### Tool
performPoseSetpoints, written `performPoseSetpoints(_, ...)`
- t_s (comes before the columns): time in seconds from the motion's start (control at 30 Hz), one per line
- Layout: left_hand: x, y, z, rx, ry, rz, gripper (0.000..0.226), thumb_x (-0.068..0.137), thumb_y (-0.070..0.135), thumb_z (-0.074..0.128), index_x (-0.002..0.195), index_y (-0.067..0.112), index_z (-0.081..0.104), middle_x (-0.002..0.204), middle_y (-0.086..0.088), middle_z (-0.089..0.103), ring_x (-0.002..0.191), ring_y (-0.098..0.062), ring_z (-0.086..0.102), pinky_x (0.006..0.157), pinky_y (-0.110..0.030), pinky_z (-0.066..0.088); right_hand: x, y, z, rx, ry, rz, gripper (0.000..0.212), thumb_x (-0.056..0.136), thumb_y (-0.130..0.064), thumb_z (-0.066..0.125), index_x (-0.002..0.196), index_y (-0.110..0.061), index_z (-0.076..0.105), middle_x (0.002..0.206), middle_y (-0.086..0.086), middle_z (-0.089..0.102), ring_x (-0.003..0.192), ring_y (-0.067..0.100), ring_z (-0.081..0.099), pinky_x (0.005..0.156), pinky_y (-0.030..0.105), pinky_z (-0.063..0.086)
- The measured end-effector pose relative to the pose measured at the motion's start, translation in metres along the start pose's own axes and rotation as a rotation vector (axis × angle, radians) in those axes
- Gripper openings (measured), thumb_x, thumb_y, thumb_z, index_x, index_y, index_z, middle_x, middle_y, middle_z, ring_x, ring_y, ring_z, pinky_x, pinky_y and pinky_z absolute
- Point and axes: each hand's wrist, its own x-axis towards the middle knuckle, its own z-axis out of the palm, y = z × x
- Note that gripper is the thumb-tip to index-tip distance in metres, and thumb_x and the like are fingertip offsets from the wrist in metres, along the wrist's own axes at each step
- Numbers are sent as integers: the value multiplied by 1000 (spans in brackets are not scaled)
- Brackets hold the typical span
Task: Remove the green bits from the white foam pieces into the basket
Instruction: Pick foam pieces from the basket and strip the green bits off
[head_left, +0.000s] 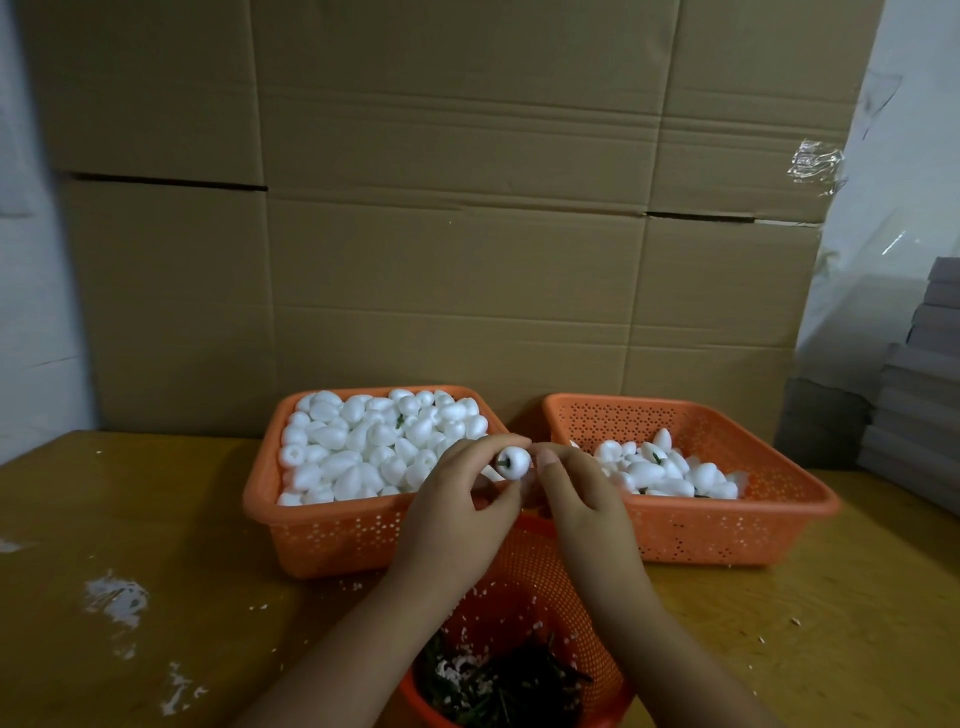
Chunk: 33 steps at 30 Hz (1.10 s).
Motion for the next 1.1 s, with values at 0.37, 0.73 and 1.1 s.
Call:
performPoseSetpoints(0.37,-1,4,-1,5,-52,39,43,80,20,62,106,54,64,107,18,59,99,0,62,83,-15,49,3,-4,-3,159,-103,101,24,94,-24,59,92,-4,72,88,14,73,84,16,69,74,19,53)
performPoseSetpoints(0.73,0,2,1,-106,-32,-42,34,81,62,49,112,50,56,109,25,62,89,-7,66,75,-29,53,2,-8,-5,282,-18,62,16,88,-4,64,96,-16,70,82,0,74,73,7,69,62,14,51)
performPoseSetpoints(1.1,1,3,-1,-106,-23,-95,14,91,43,58,104,46,61,102,21,68,83,-4,68,75,-29,52,-1,-8,-7,214,-46,15,26,85,6,60,95,-15,71,87,-1,74,80,9,69,66,17,53)
